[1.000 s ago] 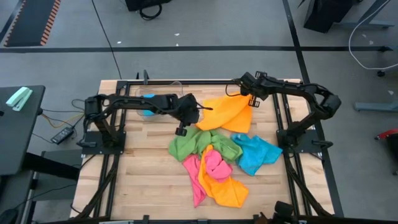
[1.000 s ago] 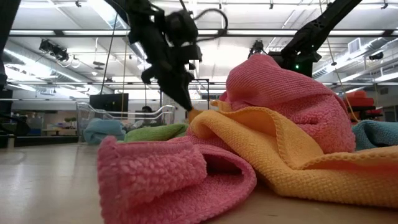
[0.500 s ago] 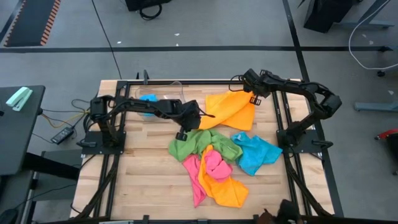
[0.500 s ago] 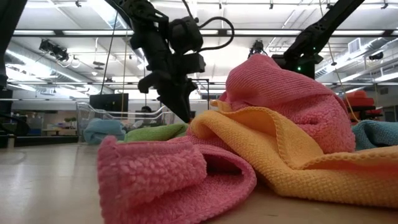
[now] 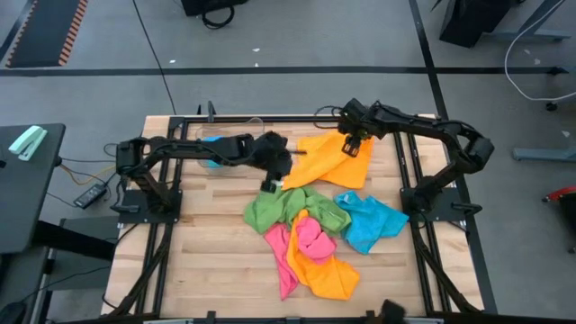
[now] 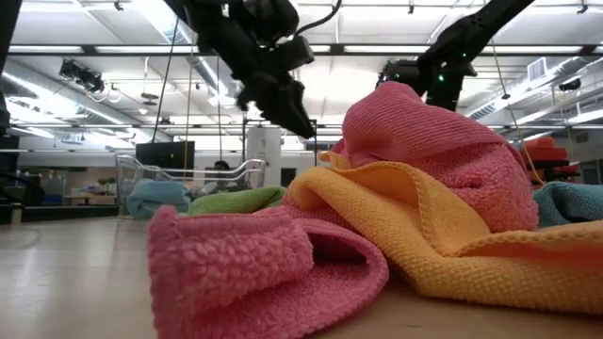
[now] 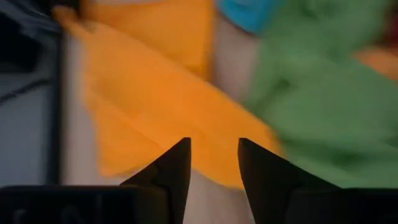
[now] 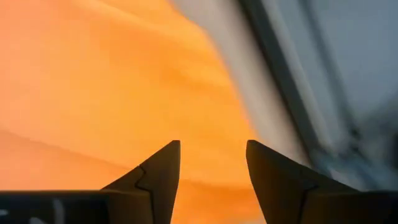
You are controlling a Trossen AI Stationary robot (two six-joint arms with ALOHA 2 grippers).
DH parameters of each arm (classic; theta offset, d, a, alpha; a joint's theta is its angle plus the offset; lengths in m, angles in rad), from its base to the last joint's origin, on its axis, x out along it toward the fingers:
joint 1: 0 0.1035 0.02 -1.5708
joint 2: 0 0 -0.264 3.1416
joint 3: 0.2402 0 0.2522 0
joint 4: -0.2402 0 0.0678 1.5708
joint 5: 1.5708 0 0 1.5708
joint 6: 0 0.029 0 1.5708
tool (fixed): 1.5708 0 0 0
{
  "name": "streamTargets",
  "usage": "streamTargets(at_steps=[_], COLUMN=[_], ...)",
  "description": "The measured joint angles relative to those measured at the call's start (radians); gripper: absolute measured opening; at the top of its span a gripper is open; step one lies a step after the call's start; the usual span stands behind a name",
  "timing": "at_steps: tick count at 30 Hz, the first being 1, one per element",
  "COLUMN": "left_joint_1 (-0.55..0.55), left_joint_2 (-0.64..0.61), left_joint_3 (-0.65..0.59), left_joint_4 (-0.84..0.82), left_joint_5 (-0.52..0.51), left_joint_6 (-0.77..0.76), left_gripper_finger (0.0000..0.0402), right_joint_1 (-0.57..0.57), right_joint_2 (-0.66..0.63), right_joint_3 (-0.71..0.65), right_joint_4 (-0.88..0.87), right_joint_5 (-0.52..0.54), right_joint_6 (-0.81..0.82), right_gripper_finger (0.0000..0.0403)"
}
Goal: Fold microfiber towels
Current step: Fold the top orange microfiber towel
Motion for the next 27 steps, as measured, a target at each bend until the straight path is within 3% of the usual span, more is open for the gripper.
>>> streamTargets(at_steps=[3,5,8,15,27], left_joint_1=[0.032,0.049,0.066,0.02,-0.104], left_joint_2=[0.048,0.081,0.116,0.124,0.055], left_joint_3=[-0.001,-0.001,-0.001,-0.002,-0.234], left_joint_4=[0.092,0.143,0.15,0.036,0.249], left_joint_5=[-0.004,-0.004,-0.018,-0.015,0.0], left_joint_6=[0.0,0.004,0.011,0.022,-0.062], left_gripper_finger=[0.0146,0.0144,0.0137,0.0108,0.0051], right_joint_1=[0.041,0.07,0.115,0.17,0.142], right_joint_2=[0.0,0.0,0.0,0.025,0.288], right_joint_3=[-0.01,-0.034,-0.079,-0.204,0.071], right_joint_4=[0.054,0.11,0.192,0.605,0.514], right_joint_5=[-0.17,-0.229,-0.249,-0.256,-0.294], right_joint_6=[0.004,0.014,0.019,0.054,0.065], right_gripper_finger=[0.019,0.0188,0.0186,0.0175,0.0158])
